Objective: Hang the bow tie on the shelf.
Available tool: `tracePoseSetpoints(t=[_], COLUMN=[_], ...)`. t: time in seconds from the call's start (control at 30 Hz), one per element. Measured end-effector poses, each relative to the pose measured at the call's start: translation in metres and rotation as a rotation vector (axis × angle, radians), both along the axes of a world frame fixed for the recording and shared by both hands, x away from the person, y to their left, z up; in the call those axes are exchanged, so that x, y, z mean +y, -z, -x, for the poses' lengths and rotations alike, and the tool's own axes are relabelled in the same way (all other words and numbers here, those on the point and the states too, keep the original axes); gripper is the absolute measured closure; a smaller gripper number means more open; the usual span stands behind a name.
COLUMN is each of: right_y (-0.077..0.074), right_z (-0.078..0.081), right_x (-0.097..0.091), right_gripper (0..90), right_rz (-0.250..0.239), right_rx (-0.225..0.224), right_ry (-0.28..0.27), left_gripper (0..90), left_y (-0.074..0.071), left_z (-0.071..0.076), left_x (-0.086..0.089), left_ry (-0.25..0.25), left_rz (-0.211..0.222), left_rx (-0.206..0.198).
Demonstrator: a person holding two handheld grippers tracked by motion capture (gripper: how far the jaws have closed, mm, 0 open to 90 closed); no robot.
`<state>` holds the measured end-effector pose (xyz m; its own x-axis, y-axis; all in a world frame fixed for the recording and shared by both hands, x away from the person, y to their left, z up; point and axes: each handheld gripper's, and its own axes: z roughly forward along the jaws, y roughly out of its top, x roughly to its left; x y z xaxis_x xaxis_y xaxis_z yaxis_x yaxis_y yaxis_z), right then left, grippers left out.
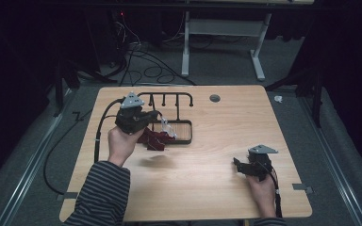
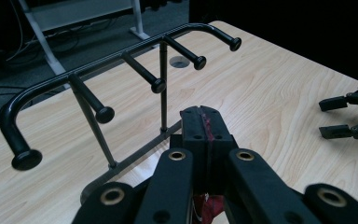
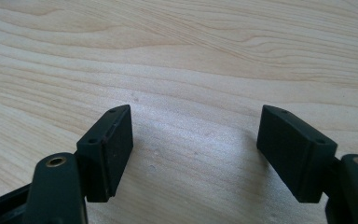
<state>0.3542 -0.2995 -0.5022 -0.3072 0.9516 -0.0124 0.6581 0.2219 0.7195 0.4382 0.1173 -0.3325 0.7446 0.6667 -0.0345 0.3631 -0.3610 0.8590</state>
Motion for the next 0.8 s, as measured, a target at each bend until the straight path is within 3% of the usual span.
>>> tracePoseSetpoints(t=[0.43, 0.8], right_y=[0.0, 0.0], right_z=[0.0, 0.0], right_x=[0.0, 0.0], right_gripper=[28.0, 27.9], right_rz=[0.0, 0.0], right_rx=[0.0, 0.0], right_ry=[0.0, -0.001], left_gripper=[90.0, 90.0], left_y=[-0.007, -0.01], left_z=[-0.018, -0.033], left_x=[-0.013, -0.018], left_ry=[0.027, 0.001], left_rz=[0.043, 0.041], left_rx=[0.019, 0.016])
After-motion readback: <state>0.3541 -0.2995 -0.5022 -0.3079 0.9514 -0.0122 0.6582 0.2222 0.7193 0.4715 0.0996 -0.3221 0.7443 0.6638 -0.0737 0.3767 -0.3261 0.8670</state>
